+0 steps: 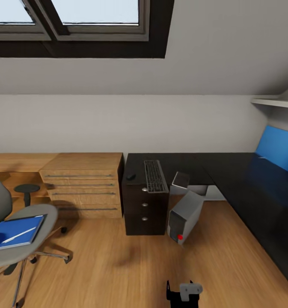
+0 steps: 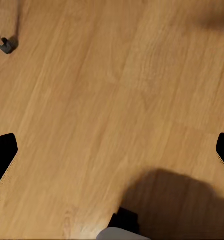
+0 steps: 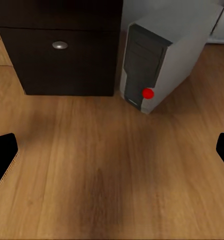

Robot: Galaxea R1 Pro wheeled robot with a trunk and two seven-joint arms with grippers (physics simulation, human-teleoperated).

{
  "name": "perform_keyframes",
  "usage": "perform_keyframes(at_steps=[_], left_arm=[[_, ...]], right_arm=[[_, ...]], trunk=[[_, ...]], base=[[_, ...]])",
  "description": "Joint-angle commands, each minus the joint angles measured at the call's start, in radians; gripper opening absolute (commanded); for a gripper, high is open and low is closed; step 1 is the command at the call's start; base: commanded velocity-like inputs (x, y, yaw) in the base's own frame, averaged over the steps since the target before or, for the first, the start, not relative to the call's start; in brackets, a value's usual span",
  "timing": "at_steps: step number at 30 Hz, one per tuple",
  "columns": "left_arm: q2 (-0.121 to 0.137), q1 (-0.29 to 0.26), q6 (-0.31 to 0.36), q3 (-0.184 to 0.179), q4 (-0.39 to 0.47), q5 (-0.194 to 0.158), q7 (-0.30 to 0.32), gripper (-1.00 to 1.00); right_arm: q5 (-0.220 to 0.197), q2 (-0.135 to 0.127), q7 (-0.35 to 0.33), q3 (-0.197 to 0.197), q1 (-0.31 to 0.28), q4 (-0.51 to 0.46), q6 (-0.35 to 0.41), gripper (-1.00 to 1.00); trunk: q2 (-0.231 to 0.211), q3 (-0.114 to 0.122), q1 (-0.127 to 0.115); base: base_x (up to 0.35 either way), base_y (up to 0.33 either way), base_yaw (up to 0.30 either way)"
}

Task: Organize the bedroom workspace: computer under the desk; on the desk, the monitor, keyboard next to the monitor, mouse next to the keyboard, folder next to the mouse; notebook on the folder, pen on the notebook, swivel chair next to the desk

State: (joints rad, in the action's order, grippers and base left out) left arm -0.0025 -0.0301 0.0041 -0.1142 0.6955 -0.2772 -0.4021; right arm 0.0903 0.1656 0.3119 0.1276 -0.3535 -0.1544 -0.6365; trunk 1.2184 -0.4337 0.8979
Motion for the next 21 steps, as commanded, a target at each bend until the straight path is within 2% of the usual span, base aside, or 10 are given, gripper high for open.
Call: perform_keyframes(at_steps=[1,8,9,12,14,16,17,18,20,21], left_arm=[[0.001,-0.001,0.0,-0.005,0.001,-0.008,-0.007,1.0],[0.001,0.0,-0.014,-0.005,0.005,-0.009,-0.008,1.0],[0.0,-0.001,-0.071,-0.005,0.007,-0.01,-0.008,1.0],[0.0,0.0,-0.076,-0.005,0.019,-0.01,-0.007,1.0],[-0.001,0.0,-0.075,-0.003,0.069,-0.011,-0.007,1.0],[-0.001,0.0,-0.074,-0.001,0.109,-0.013,-0.008,1.0],[-0.001,0.0,-0.074,0.0,0.129,-0.014,-0.008,1.0],[-0.001,-0.001,-0.074,0.0,0.137,-0.015,-0.009,1.0],[0.0,0.0,-0.073,0.002,0.164,-0.025,-0.01,1.0],[0.0,0.0,-0.073,0.002,0.17,-0.029,-0.01,1.0]], right_arm=[[0.009,0.0,0.01,0.003,-0.001,0.001,0.0,1.0],[0.01,0.0,0.01,0.003,-0.001,-0.001,-0.002,1.0],[0.013,0.0,0.01,0.003,-0.001,-0.032,-0.004,1.0],[0.007,0.0,0.011,0.001,-0.003,-0.086,0.001,1.0],[-0.017,0.0,-0.005,-0.004,-0.004,-0.164,0.011,1.0],[-0.064,0.0,-0.029,-0.006,-0.005,-0.223,0.032,1.0],[-0.112,0.0,-0.047,-0.01,-0.006,-0.267,0.059,1.0],[-0.143,0.0,-0.057,-0.013,-0.006,-0.29,0.078,1.0],[-0.303,-0.008,-0.112,-0.021,-0.008,-0.391,0.189,1.0],[-0.346,-0.012,-0.131,-0.023,-0.009,-0.417,0.223,1.0]], trunk=[[0.001,-0.001,0.001],[0.001,-0.001,0.001],[0.001,-0.001,0.001],[0.001,-0.001,0.001],[0.001,-0.001,0.001],[0.001,-0.001,0.001],[0.001,-0.001,0.001],[0.001,-0.001,0.001],[0.001,-0.001,0.001],[0.001,-0.001,0.001]], base=[[0.324,0.179,0.0],[0.308,0.203,0.0],[0.211,0.28,0.0],[0.188,0.289,0.0],[0.085,0.157,0.0],[0.038,0.07,0.0],[0.022,0.04,0.0],[0.017,0.032,0.0],[0.009,0.017,0.0],[0.006,0.011,0.0]])
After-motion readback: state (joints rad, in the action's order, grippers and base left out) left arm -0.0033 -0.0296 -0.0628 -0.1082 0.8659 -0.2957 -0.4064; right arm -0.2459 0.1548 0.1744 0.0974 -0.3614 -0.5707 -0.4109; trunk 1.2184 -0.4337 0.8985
